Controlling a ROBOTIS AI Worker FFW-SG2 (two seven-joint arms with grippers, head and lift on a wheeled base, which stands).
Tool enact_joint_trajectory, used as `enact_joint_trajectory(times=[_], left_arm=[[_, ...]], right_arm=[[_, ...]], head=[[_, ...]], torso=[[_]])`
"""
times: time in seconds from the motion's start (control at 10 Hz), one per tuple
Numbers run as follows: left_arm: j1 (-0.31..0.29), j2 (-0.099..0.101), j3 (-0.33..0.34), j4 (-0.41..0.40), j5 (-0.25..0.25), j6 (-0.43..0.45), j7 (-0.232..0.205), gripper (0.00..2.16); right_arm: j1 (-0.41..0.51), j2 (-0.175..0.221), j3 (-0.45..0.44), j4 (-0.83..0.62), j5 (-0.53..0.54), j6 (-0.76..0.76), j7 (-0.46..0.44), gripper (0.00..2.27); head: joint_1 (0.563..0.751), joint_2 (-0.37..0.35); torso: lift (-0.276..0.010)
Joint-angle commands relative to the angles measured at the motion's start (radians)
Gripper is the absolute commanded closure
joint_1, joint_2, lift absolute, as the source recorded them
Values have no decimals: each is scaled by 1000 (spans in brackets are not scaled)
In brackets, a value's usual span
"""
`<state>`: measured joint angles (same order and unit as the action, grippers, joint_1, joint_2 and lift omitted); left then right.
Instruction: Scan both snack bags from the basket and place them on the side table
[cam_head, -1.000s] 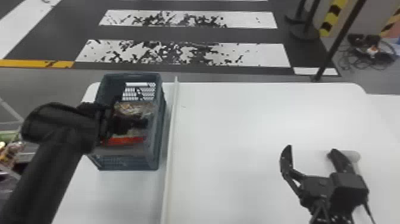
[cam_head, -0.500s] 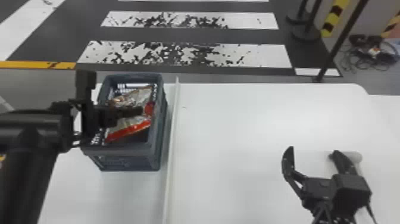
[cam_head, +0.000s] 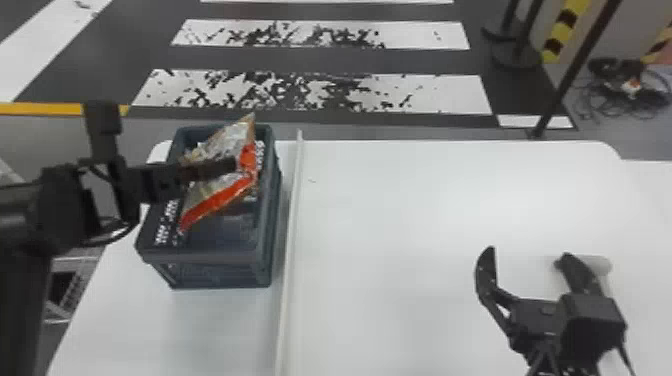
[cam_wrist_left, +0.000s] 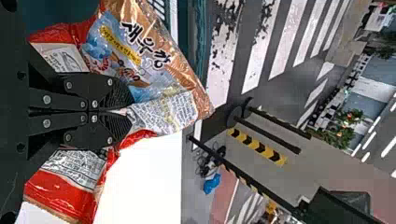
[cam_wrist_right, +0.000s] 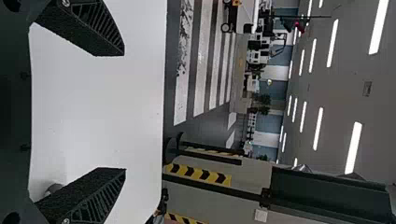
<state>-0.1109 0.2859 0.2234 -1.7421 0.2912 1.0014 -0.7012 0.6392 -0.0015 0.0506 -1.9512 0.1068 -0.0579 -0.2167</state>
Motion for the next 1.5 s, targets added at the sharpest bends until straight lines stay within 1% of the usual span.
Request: enact_joint_trajectory(times=[0.0, 0.1, 0.2, 0.3, 0.4, 0.5, 0.6, 0.7, 0.8, 0.9, 1.0, 1.1, 1.2, 1.3, 1.4], left_arm=[[27, -24, 14, -94, 32, 38, 6, 2138], [36, -48, 21, -154, 68, 59, 11, 2138], [36, -77, 22, -208, 103, 99, 9, 2138], [45, -108, 22, -267, 121, 145, 12, 2142], [59, -137, 13, -312, 143, 167, 22, 2142], [68, -169, -24, -335, 157, 191, 31, 2142], [74, -200, -76, -335, 160, 191, 39, 2142], [83, -214, -124, -335, 151, 191, 54, 2142], [86, -240, -185, -321, 137, 188, 71, 2142], [89, -268, -263, -284, 103, 185, 94, 2142], [92, -289, -325, -226, 82, 176, 120, 2142], [99, -289, -384, -168, 45, 136, 140, 2142], [105, -289, -437, -112, 11, 72, 170, 2142], [106, -289, -490, -43, 3, -8, 221, 2142], [106, -289, -556, 26, 3, -115, 284, 2142]], right_arm=[[4, 2, 0, -3, 1, -1, -1, 39], [8, 2, 0, -11, 2, -1, -3, 39], [13, 2, 0, -18, 4, -4, -3, 39], [17, 2, -1, -26, 5, -4, -4, 39], [22, 2, -1, -35, 5, -4, -6, 43], [25, 2, -3, -44, 5, -4, -7, 43], [28, 2, -5, -55, 5, -1, -7, 43], [33, 2, -6, -67, 5, -1, -10, 46], [37, 2, -9, -77, 5, -1, -15, 46], [43, 2, -11, -86, 5, -1, -23, 49], [48, 2, -12, -94, 5, -1, -35, 49], [50, 2, -18, -98, 5, -1, -41, 49], [53, 2, -23, -104, 5, -1, -49, 49], [54, 2, -26, -109, 2, -1, -52, 49], [54, 2, -28, -109, 1, -1, -52, 49]], head=[[695, 31], [695, 20], [695, -2], [695, -15], [695, -49], [695, -81], [695, -118], [695, -163], [695, -188], [695, -230], [695, -281], [695, -339], [695, -350], [695, -350], [695, -350]], torso=[[-75], [-75], [-75], [-75], [-75], [-75], [-75], [-75], [-75], [-75], [-75], [-75], [-75], [-75], [-75]])
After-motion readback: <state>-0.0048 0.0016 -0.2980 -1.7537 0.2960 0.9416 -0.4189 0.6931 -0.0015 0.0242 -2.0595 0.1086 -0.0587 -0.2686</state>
